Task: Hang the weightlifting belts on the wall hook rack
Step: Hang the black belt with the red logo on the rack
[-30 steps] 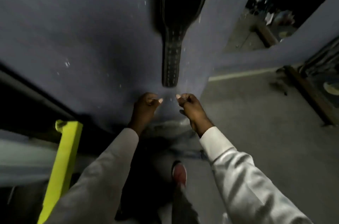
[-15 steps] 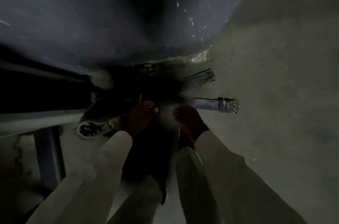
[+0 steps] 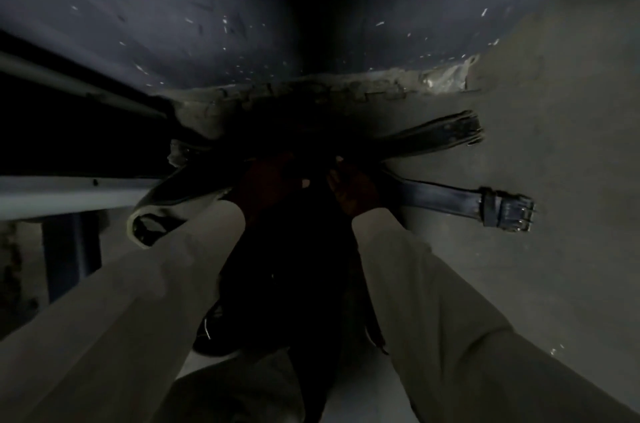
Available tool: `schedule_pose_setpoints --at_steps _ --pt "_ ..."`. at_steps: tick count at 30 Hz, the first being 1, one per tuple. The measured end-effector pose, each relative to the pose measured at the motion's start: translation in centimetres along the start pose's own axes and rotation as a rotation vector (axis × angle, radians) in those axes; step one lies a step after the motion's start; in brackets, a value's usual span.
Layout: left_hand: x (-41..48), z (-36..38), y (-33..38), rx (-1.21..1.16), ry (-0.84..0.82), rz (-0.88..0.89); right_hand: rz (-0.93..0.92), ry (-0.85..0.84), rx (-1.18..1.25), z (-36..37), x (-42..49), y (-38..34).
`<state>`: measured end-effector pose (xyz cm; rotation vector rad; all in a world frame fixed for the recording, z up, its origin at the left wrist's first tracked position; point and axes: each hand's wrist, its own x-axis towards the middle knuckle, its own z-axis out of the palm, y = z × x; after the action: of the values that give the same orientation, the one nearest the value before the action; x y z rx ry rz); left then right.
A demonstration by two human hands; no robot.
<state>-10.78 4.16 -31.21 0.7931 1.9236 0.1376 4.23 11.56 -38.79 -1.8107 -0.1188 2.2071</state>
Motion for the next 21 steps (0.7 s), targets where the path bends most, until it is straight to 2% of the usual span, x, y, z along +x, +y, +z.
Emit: schedule_pose_setpoints --at_steps 4,10,13,16,19,21 --pt "-6.4 -3.8 6.9 -0.143 0.055 0.065 -0.057 -0.160 0.022 1.1 -9.2 -5.0" --pt "-20.6 -12.1 17.0 -0.209 0.248 0.301 -0.183 -0.342 0.022 2.4 -29.1 -10.0" --pt "-28.5 -17.7 21.8 -0.230 0.268 0.478 -0.253 -0.473 -0.103 2.8 -40.0 -10.9" --pt "-36.9 -22.9 26.6 -0.168 0.292 0.660 -0.365 -0.590 -0.346 3.9 -50.6 -12.0" --pt "-44.7 -27.8 29.6 -0.271 0.196 0.607 -0.461 -0.698 -0.595 4.5 -60.5 -13.9" --pt "-48.7 -30.2 30.7 -0.368 0.110 0.662 -0.461 -0.772 -0.679 4.4 -65.3 -16.0"
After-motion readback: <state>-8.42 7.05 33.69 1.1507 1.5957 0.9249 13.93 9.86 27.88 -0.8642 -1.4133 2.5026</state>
